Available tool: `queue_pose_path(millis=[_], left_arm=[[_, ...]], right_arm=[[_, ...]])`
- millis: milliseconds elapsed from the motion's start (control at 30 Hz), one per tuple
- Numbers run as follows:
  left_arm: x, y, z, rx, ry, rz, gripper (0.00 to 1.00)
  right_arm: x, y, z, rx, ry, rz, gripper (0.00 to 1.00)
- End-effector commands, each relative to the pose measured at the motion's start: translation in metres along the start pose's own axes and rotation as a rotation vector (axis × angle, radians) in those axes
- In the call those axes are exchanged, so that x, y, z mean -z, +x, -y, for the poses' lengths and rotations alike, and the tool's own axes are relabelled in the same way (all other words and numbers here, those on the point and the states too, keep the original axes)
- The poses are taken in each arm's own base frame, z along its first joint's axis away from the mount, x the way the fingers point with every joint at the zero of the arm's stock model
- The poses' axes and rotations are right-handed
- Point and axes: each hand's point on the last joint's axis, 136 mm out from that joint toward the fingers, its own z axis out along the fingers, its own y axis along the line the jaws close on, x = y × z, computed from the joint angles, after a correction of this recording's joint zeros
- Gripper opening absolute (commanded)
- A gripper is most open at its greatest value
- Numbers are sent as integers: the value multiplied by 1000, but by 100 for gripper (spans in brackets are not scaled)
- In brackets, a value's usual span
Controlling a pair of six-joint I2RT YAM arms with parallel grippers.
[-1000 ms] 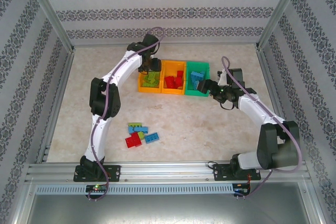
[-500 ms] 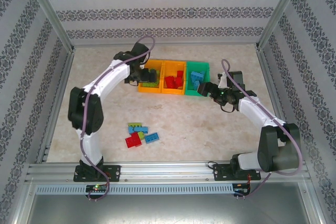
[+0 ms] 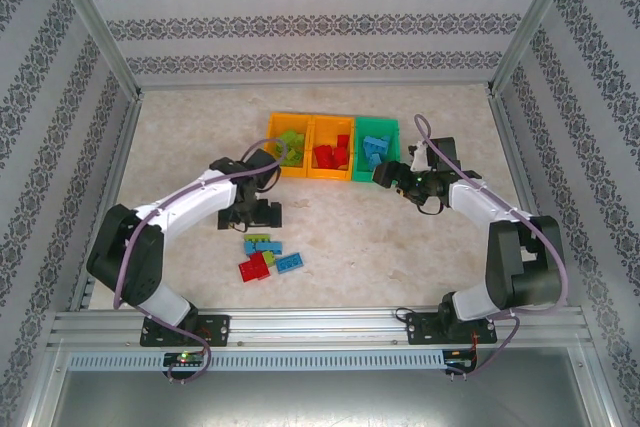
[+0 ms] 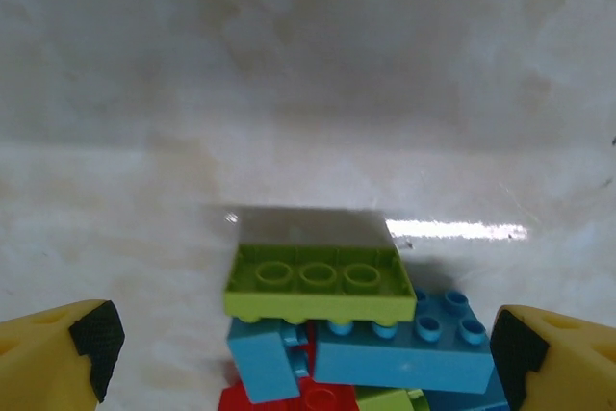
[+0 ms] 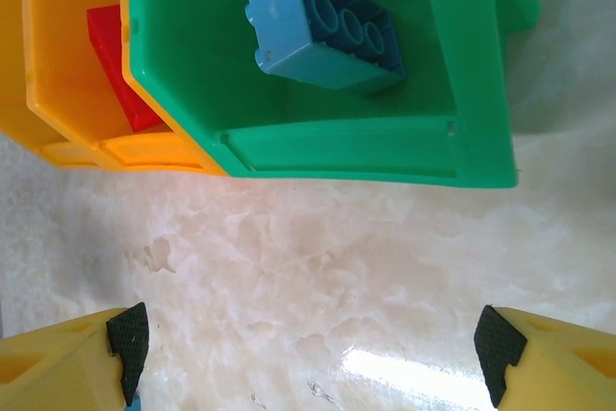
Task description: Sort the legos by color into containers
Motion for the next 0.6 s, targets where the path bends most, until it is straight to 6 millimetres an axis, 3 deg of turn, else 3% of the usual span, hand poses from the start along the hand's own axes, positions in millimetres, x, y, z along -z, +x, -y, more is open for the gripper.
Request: queue_pose_path(millis=[0,333,567], left_arm=[[-8,4,9,43,-3,3,100],[-33,12,13,55,4,-23,97],[-45,7,16,40,-16,-35,81]], right_arm=[[1,-9,-10,38,-40,13,90],[3,-9,-9,39,-33,20,90],[7,-9,-10,44,-27,27,90]])
